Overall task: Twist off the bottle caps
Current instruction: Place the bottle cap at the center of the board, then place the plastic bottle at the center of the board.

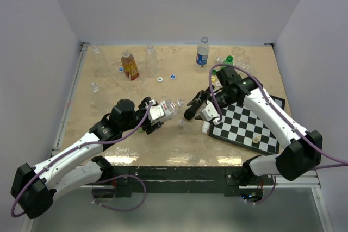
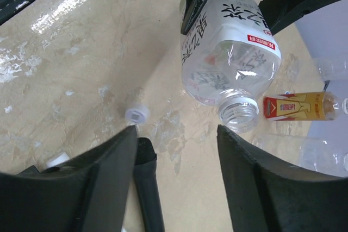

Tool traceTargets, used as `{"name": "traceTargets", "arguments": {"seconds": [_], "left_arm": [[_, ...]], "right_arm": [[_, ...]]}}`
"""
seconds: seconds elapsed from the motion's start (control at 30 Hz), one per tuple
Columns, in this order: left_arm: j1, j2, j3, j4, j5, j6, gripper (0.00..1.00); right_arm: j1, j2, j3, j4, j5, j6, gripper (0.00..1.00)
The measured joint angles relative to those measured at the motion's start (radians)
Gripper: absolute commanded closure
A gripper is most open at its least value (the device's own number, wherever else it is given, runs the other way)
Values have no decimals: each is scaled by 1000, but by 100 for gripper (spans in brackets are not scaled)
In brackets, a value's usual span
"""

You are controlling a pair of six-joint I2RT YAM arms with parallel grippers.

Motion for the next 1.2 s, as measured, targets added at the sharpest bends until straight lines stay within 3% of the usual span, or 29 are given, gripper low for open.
{"name": "traceTargets", "arguments": {"seconds": [0.07,0.17,0.57,0.77,0.83,1.2], "left_arm": [[0,0,0,0,0,0,100],[0,0,0,0,0,0,100],[0,0,0,0,0,0,100],[0,0,0,0,0,0,100],[0,0,0,1,1,-1,100],[0,2,0,21,33,-20,100]], "right_arm": [[-1,-13,0,7,0,29,16],[-5,-31,0,22,0,76,2],[-53,-114,-77,110,3,302,2],[-76,-138,-89,331,-1,807,2],[-80,-134,-90,352,-25,881,2],[-24,-7,-58,327,-111,918,11]]}}
